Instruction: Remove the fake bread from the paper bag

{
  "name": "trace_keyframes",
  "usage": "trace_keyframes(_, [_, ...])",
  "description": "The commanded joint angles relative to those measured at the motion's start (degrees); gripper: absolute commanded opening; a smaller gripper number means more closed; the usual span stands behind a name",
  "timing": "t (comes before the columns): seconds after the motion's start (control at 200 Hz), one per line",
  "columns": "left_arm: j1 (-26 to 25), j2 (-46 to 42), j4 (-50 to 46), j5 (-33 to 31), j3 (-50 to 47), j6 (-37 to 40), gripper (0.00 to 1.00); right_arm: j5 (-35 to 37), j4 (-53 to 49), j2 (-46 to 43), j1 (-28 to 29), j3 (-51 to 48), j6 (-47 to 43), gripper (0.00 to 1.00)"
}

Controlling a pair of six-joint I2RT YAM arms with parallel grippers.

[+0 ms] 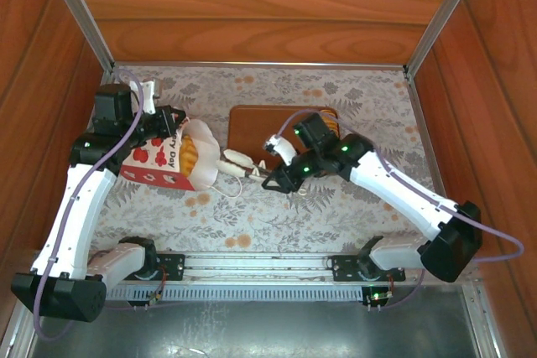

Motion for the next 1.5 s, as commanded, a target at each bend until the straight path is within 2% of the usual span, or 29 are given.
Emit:
trace_keyframes(0.0, [-0.3, -1.5, -1.3, 1.8, 1.8, 3.1, 0.0, 10.7, 6.1, 3.3, 4.2, 0.3, -7.5, 0.46])
trace_keyframes(0.17, [-0.1, -2.1, -3.1, 2.8, 2.1, 4.7, 0.0, 20.8, 7.4, 11.4, 10.0, 4.9, -13.2, 0.48])
trace_keyframes(0.33, [-0.2, -2.2, -3.6, 2.9, 2.5, 5.1, 0.0, 30.0, 13.0, 16.0, 13.8, 7.3, -17.3, 0.5])
trace_keyframes(0.47, [-0.3, -1.8, -3.6, 2.6, 3.2, 5.1, 0.0, 33.2, 17.5, 17.2, 14.5, 8.8, -20.2, 0.52])
trace_keyframes(0.58, [-0.3, -1.5, -3.6, 2.1, 3.5, 5.0, 0.0, 33.4, 18.3, 18.2, 14.5, 10.2, -23.9, 0.53])
trace_keyframes(0.8, [-0.3, -1.5, -3.6, 1.8, 3.6, 4.8, 0.0, 33.9, 9.1, 24.9, 14.2, 17.6, -33.2, 0.57])
trace_keyframes(0.93, [-0.2, -1.2, -3.6, 2.1, 3.9, 4.7, 0.0, 32.9, 7.4, 27.8, 13.9, 21.2, -36.0, 0.58])
trace_keyframes(1.334, [-0.3, -0.8, -3.5, 3.4, 3.5, 3.9, 0.0, 32.9, 8.8, 31.6, 13.3, 26.8, -37.5, 0.62])
trace_keyframes(1.494, [-0.2, -0.4, -3.3, 3.6, 3.4, 3.9, 0.0, 30.3, 5.2, 34.7, 12.9, 30.8, -37.7, 0.62])
